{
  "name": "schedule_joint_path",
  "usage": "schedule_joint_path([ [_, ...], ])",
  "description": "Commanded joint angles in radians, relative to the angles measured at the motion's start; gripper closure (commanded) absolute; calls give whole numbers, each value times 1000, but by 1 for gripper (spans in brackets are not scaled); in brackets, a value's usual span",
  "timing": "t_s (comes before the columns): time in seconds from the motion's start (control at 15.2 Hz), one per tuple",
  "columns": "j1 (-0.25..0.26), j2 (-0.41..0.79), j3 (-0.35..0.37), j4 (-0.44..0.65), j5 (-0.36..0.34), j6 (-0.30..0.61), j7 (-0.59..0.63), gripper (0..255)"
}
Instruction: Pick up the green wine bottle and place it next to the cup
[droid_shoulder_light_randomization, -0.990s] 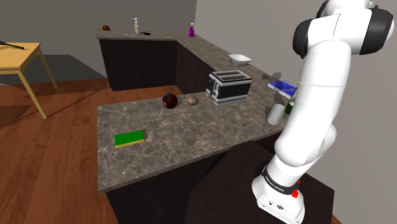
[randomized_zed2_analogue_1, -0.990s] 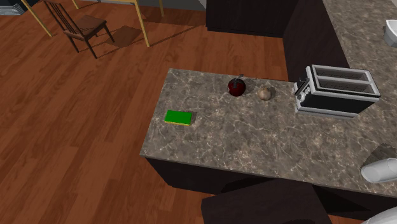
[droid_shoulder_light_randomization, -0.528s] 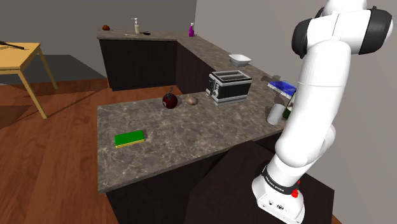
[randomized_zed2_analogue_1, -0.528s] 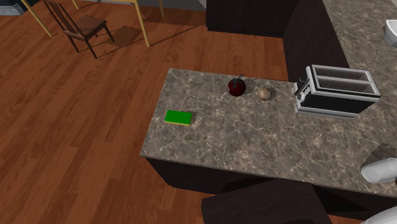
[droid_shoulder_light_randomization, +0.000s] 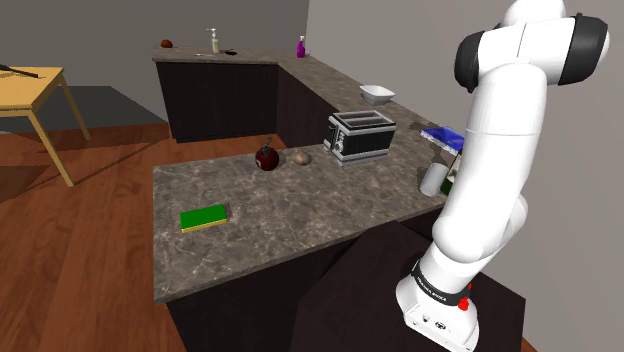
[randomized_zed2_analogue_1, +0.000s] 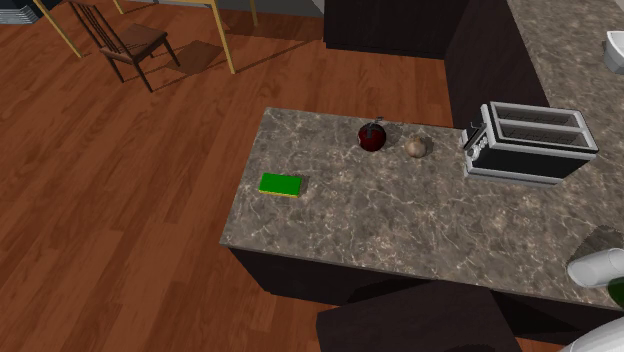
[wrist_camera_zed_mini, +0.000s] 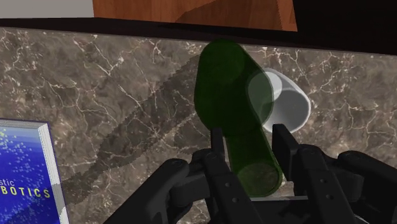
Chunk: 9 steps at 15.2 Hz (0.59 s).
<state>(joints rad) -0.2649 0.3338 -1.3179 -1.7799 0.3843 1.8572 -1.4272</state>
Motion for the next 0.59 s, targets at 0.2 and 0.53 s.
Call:
schedule_joint_path([
  [0.2, -4, 9, 10, -32, 12, 35, -10, 255],
  [0.53, -4, 9, 10, -32, 12, 35, -10, 255],
])
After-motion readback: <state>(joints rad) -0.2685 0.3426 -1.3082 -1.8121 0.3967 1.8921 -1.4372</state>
